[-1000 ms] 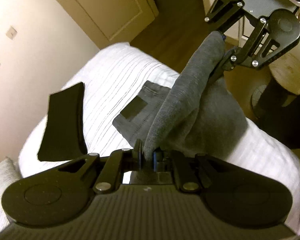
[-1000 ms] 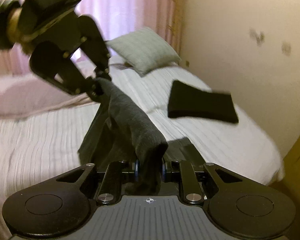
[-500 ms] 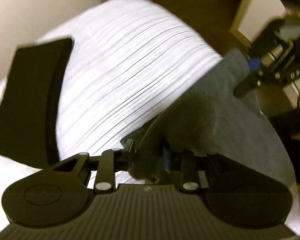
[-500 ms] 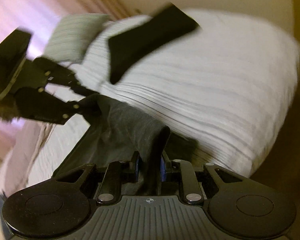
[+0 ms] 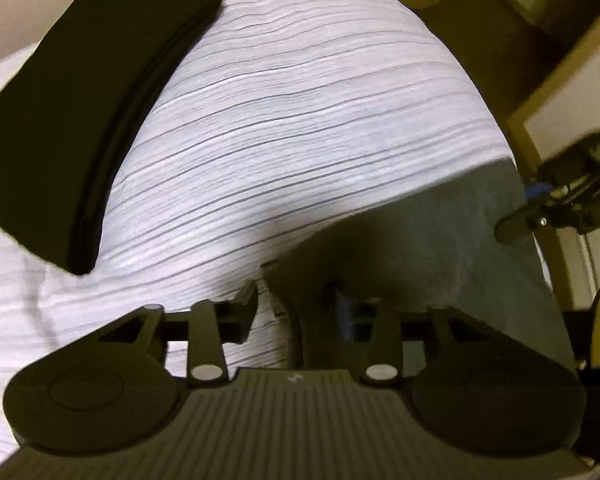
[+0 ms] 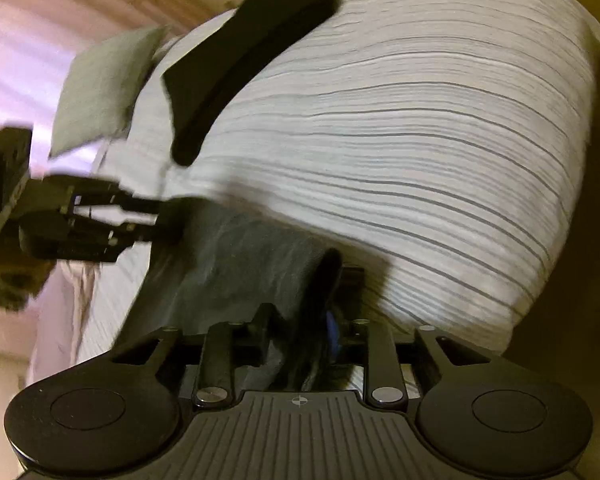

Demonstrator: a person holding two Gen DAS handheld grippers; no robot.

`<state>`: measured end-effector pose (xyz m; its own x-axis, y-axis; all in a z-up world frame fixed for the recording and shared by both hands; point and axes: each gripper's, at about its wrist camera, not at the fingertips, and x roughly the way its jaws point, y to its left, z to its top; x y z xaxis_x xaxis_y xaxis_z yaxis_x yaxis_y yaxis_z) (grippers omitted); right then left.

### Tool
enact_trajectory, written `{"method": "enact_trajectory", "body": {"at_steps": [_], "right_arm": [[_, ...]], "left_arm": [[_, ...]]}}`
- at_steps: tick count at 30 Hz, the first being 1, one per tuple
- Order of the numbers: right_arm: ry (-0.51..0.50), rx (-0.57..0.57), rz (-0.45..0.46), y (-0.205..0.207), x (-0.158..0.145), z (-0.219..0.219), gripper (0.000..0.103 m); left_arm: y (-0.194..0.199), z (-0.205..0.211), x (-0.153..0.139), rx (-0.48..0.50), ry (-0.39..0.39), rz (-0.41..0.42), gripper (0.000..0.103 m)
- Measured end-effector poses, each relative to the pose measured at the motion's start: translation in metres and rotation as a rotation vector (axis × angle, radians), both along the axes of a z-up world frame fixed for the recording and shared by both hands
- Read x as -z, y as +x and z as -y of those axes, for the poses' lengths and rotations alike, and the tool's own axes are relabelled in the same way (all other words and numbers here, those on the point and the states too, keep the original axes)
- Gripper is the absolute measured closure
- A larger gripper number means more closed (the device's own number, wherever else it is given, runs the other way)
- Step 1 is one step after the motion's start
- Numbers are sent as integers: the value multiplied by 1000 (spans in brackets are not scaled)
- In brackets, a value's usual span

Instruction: Fold clothes

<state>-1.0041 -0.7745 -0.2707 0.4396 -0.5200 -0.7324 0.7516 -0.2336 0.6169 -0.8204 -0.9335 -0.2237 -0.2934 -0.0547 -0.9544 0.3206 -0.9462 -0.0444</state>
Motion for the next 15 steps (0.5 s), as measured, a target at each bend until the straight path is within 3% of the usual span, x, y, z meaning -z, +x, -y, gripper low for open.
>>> {"method": "enact_trajectory", "body": {"at_steps": [3, 4, 6, 8, 10, 15], "right_arm": [[-24, 52, -24, -6, -14, -14, 76], [-31, 73, -34, -8, -19, -18, 76], [-63, 100, -74, -6, -31, -26, 76], [-47, 94, -80, -6, -23, -21, 76], [-32, 89, -86, -5, -14, -16, 76], [4, 74, -100, -4, 6, -3, 77]], "left_arm": [[18, 3, -16, -44, -43, -7, 66], [25, 4, -22, -71, -47, -19, 72], [37, 3, -31, -119, -32, -59, 73], [41, -1, -36, -143, 23, -113, 73], [34, -7, -27, -136, 49, -112, 73], [27, -11, -8, -129, 36, -76, 73]]}}
